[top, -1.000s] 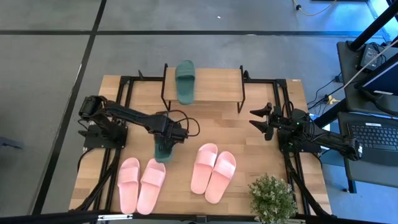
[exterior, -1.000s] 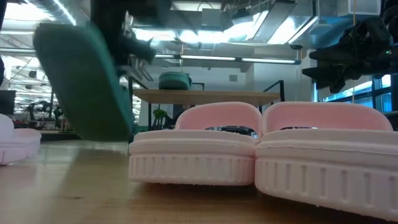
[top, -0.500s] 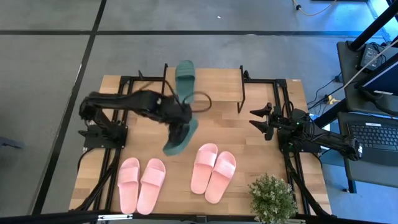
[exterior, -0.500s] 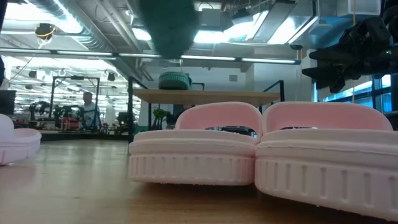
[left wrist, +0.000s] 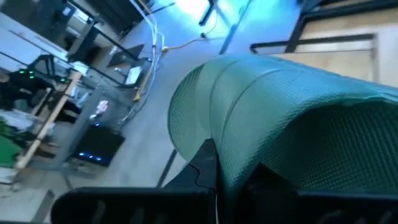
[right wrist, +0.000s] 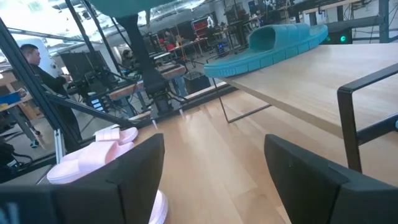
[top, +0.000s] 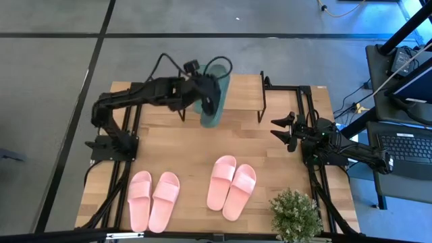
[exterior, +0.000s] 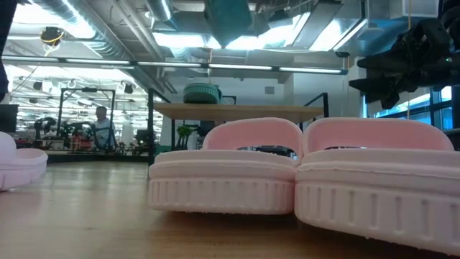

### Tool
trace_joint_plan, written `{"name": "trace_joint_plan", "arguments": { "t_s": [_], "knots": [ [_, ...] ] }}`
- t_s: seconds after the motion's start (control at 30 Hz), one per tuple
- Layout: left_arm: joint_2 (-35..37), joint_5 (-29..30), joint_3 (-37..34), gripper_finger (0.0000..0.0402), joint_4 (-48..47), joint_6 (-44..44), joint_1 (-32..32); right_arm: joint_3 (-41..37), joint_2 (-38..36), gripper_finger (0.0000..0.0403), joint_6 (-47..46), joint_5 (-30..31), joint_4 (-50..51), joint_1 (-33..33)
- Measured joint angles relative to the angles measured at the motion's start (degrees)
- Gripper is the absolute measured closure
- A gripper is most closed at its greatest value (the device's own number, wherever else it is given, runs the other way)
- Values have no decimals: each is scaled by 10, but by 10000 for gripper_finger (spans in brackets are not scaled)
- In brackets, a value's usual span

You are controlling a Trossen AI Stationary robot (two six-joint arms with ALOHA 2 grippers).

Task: Pick and place slides into the shelf
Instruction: Put the green slide on the shelf

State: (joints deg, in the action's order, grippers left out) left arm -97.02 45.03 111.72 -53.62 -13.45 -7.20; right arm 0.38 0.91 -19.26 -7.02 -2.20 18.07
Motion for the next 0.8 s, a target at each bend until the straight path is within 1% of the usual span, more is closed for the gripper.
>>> {"name": "trace_joint_plan", "arguments": {
  "t_s": [0.13, 0.27, 0.4, 0.6, 0.8],
  "knots": [
    [-33, 9, -1, 399, 68, -64, -39, 0, 1, 126, 0, 0, 0, 0],
    [-70, 17, -1, 399, 145, -114, -58, 0, 5, 126, 3, 1, 0, 0],
    [-109, 51, -1, 399, 203, -166, -68, 0, 7, 126, 2, 1, 0, 0],
    [-150, 102, -1, 399, 216, -157, -87, 0, 7, 126, -7, 1, 0, 0],
    [-186, 104, -1, 399, 215, -152, -100, 0, 7, 126, -57, 1, 0, 0]
  ]
}}
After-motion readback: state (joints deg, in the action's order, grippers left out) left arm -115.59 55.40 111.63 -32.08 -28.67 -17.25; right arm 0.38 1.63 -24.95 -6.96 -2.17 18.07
